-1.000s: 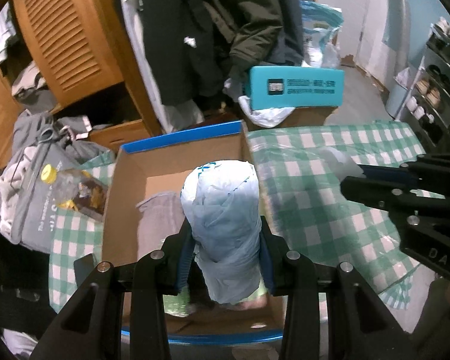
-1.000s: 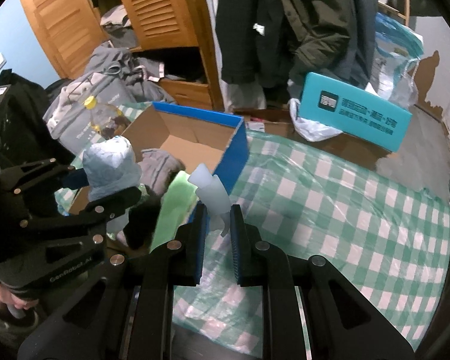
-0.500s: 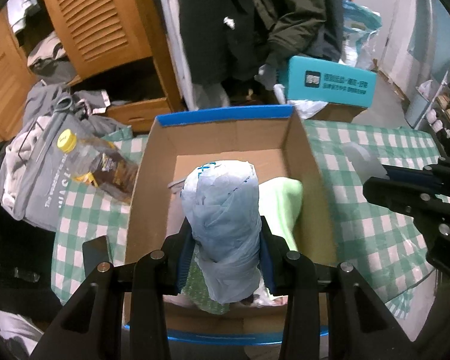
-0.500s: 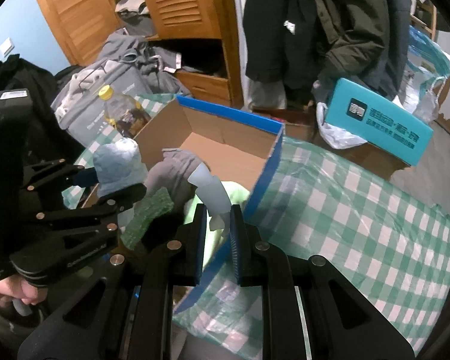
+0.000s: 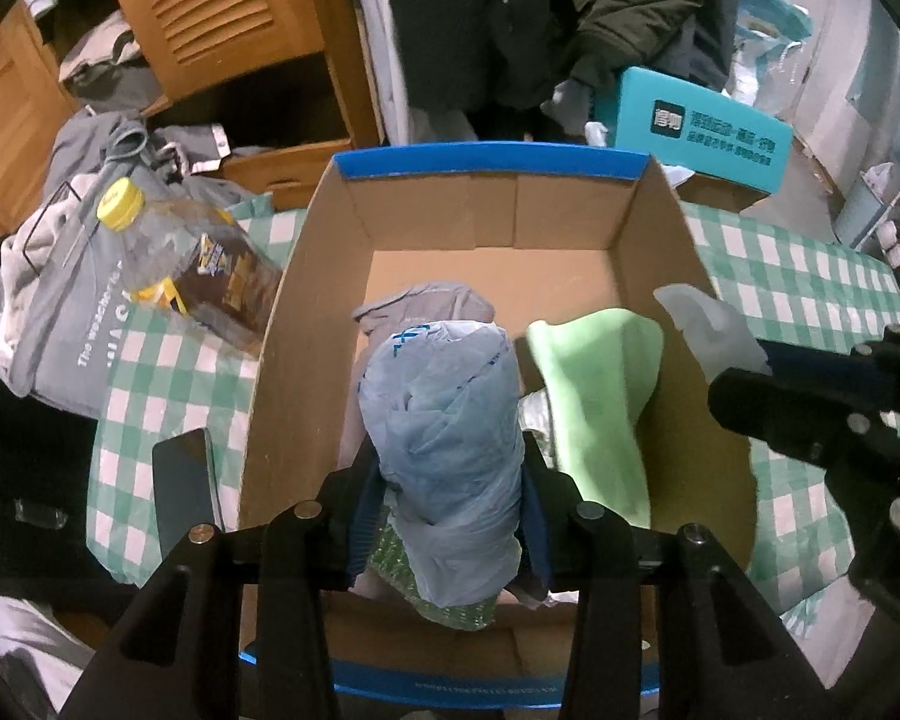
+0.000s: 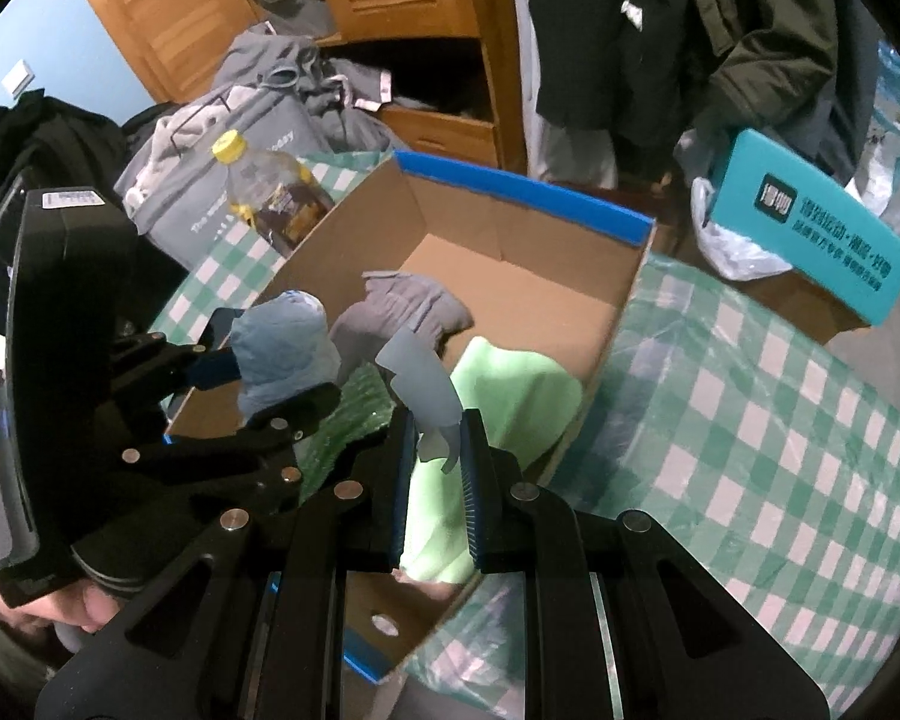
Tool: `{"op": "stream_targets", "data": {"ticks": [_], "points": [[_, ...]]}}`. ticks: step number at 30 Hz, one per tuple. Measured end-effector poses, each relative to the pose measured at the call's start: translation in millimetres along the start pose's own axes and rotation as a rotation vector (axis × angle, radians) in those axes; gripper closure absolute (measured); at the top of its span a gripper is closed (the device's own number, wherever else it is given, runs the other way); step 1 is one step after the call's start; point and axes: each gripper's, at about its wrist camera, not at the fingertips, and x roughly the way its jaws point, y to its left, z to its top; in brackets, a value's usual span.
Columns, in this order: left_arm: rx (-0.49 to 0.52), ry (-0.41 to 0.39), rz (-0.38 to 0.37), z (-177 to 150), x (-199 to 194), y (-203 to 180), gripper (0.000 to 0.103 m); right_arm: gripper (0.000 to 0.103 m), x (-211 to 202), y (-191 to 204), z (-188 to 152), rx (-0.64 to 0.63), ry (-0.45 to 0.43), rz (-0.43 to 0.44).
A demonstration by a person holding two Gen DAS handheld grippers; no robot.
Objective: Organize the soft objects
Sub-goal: 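Open both tools to drop the white bundle and small white item into the box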
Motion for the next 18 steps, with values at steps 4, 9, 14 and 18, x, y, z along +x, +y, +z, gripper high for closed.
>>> {"op": "stream_targets", "data": {"ticks": [4,9,14,18], "points": [[-0.005,0.017,0.001,-1,5,1,0.057,0.086,7,0,0,0.008,0.013,0.009],[0.0,0.0,0.029,0,-1,0,0.032,0.076,6,0,2,0.012,-0.005,0.007],[0.001,-0.02,0.041,1,-11,2,0.026,0.068,-4,-6,5,0.026,-0.029,0.01],[0.011,-0.046,0.044,1,-24,2,0.022,0.054,-17,-11,3,0.046,-0.054,0.005]]}}
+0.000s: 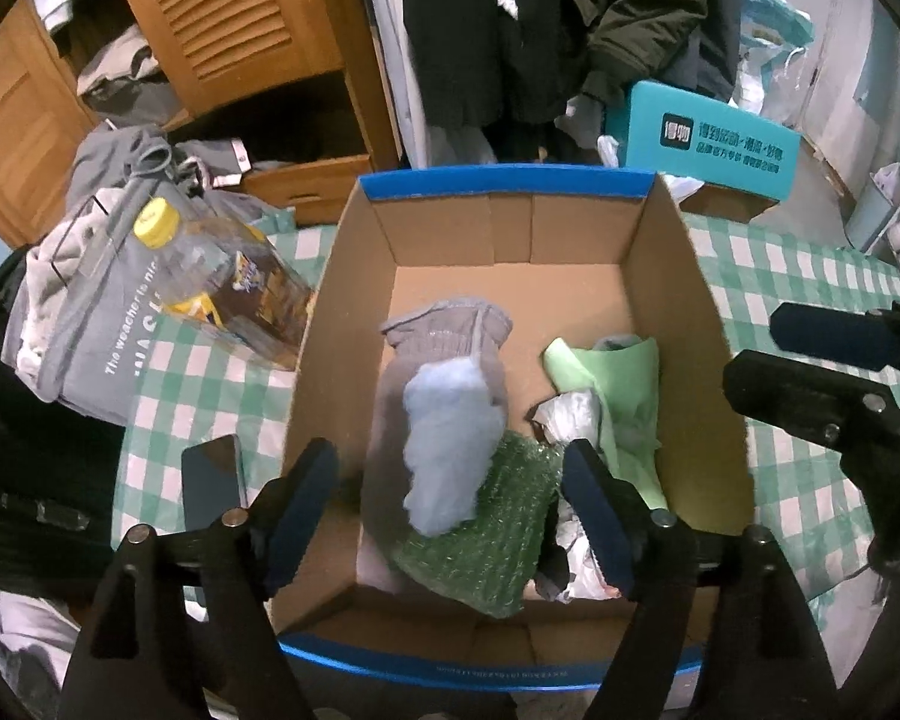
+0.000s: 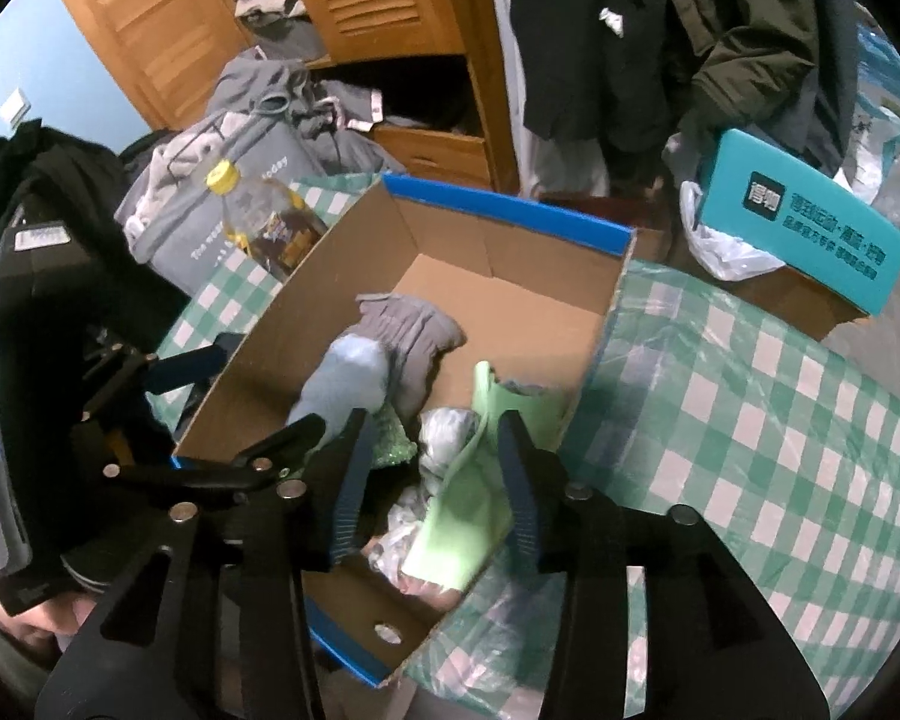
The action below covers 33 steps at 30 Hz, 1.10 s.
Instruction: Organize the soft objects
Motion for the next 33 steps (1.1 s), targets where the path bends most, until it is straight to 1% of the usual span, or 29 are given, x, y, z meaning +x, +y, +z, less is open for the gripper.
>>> {"op": "stream_targets", "data": {"ticks": [1,3,4,6,7,11,15,22,29,33], "points": [[0.002,-0.007,0.0,0,-3,0,0.022,0.047,-4,-1,-1,0.005,-0.006,-0.005],[0.007,-0.02,0.0,2,-11,-2,0.021,0.042,-13,-3,-2,0.019,-0.021,-0.023],[0.01,-0.031,-0.002,2,-16,-3,0.021,0.039,-17,-4,-2,0.026,-0.029,-0.029],[0.015,-0.045,-0.005,3,-23,-5,0.013,0.038,-28,-7,-3,0.041,-0.045,-0.046],[0.019,-0.057,-0.006,4,-27,-6,0.012,0.038,-31,-9,-4,0.046,-0.051,-0.053],[0.034,-0.08,-0.016,4,-39,-14,0.01,0.037,-50,-15,-6,0.078,-0.082,-0.083],[0.053,-0.104,-0.021,2,-52,-25,0.001,0.036,-68,-19,-11,0.086,-0.109,-0.11],[0.094,-0.134,-0.037,0,-69,-45,0.001,0.036,-93,-21,-25,0.065,-0.148,-0.147],[0.093,-0.146,-0.041,3,-76,-53,0.001,0.036,-113,-26,-37,0.041,-0.188,-0.197],[0.088,-0.157,-0.039,4,-80,-58,0.001,0.036,-118,-33,-41,0.047,-0.195,-0.195]]}}
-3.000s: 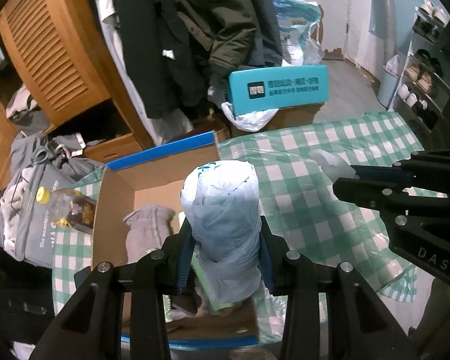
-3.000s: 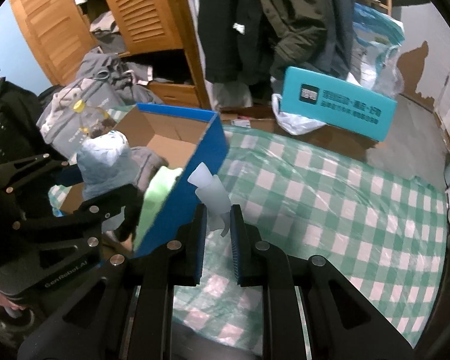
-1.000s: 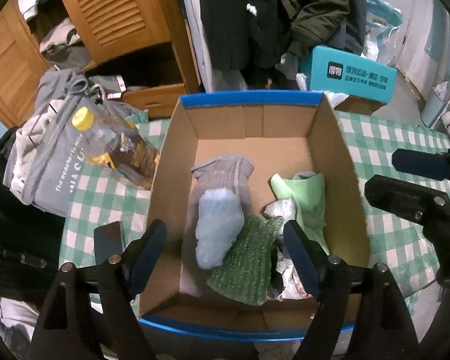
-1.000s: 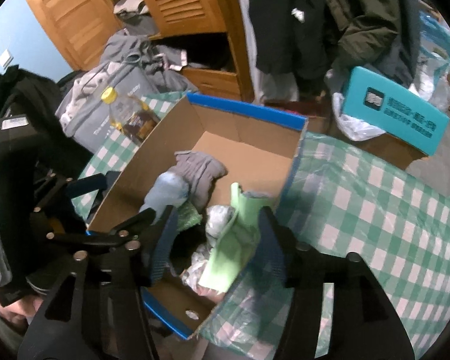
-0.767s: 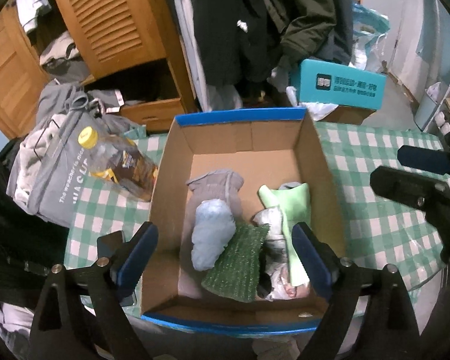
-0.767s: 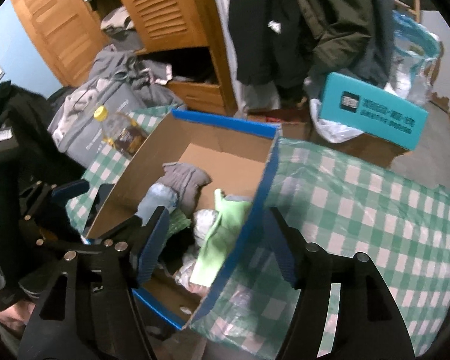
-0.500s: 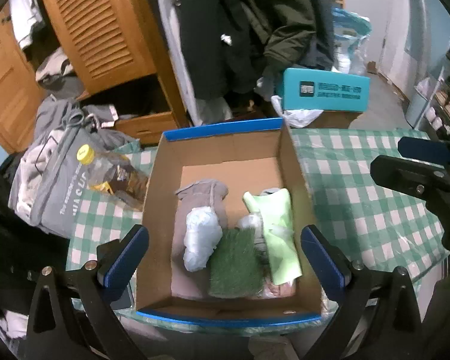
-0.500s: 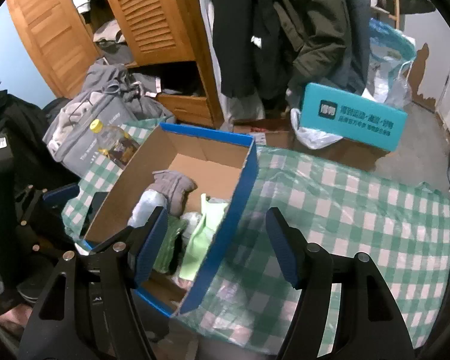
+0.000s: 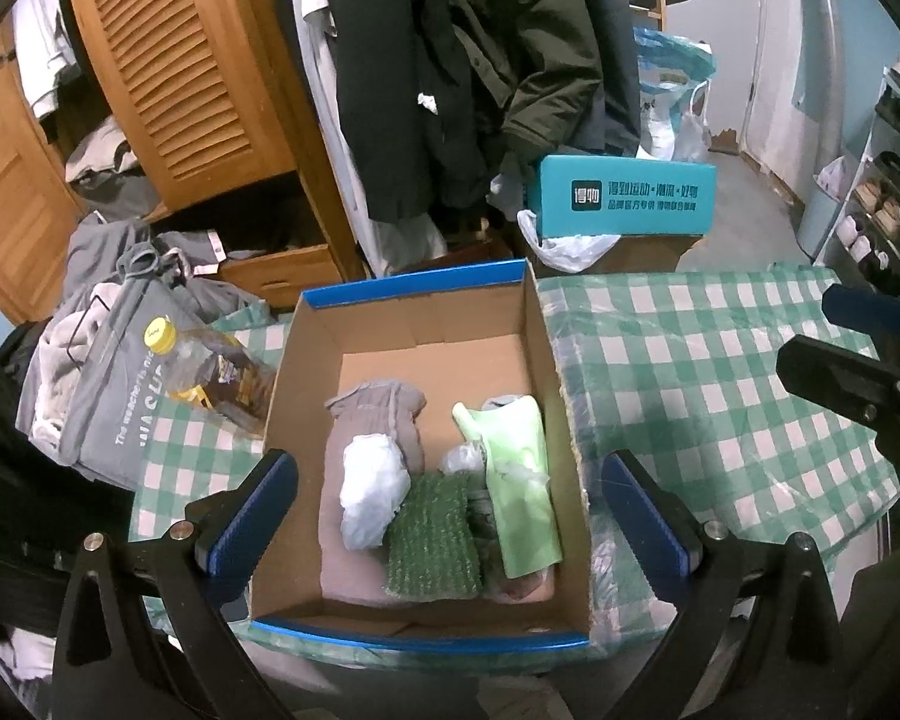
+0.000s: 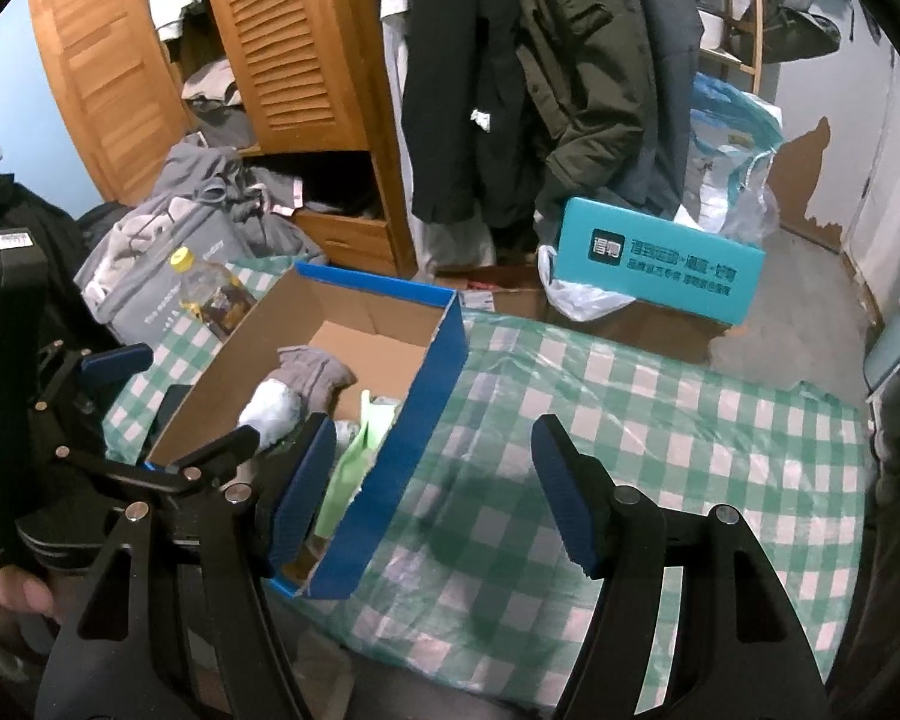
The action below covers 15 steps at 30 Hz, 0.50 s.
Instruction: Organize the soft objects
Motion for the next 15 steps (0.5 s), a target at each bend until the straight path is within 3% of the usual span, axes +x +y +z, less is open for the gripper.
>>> {"op": "stream_targets", "data": {"ticks": [15], "points": [[-0.005,0.019,0.006,3,6,-8,0.001,0.036,-1,-19,-5,0.028,0.01,-0.012]]}}
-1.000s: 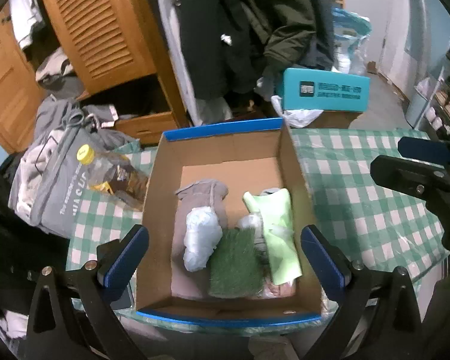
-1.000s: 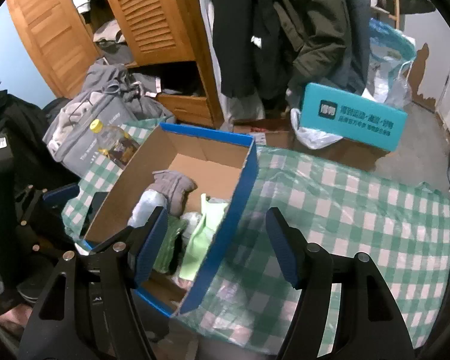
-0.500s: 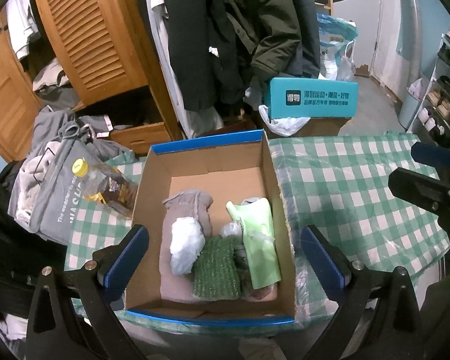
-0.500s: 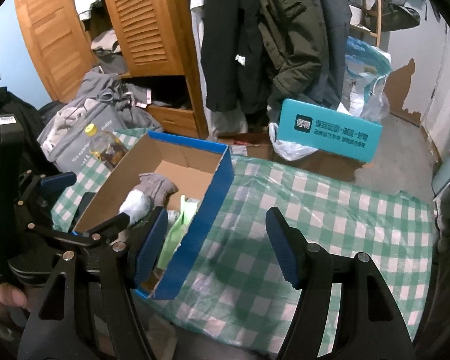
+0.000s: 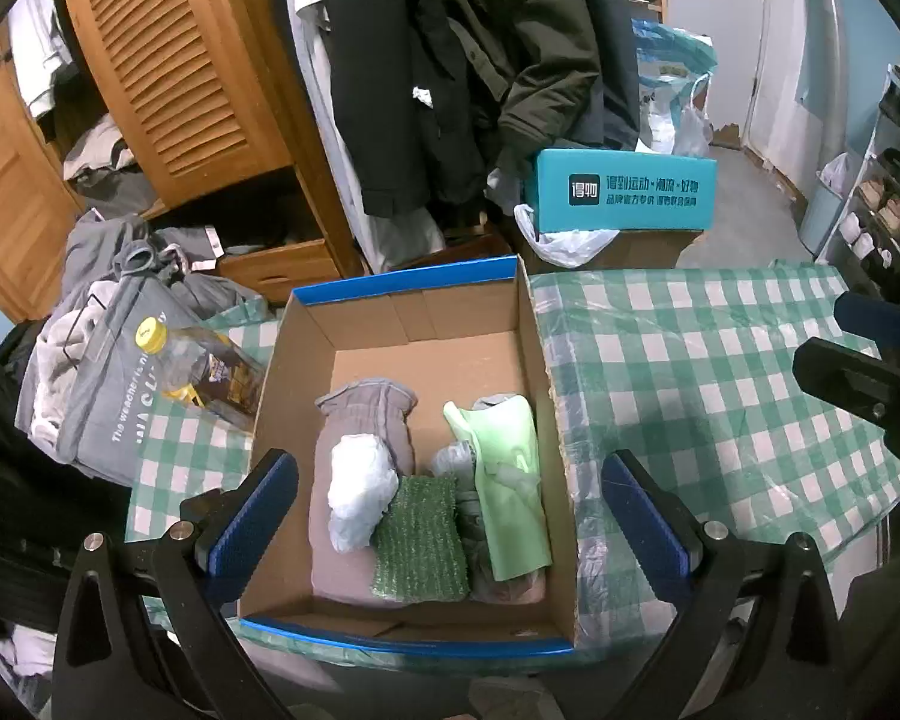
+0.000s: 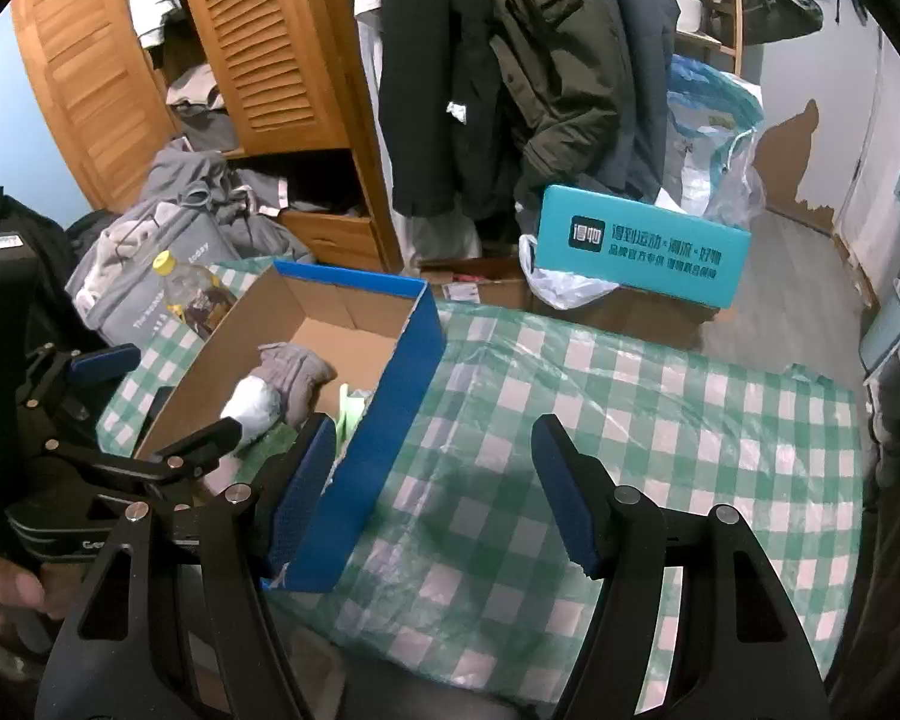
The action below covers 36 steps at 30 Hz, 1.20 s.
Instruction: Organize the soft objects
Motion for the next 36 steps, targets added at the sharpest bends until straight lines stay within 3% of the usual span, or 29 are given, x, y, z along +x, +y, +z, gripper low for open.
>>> {"op": "stream_targets", "data": {"ticks": [36], "points": [[0.006,0.01,0.014,-2.0,3.9,1.8,0.001,0.036,0.6,-0.4,-0.4,0.002,0.002,-0.002]]}}
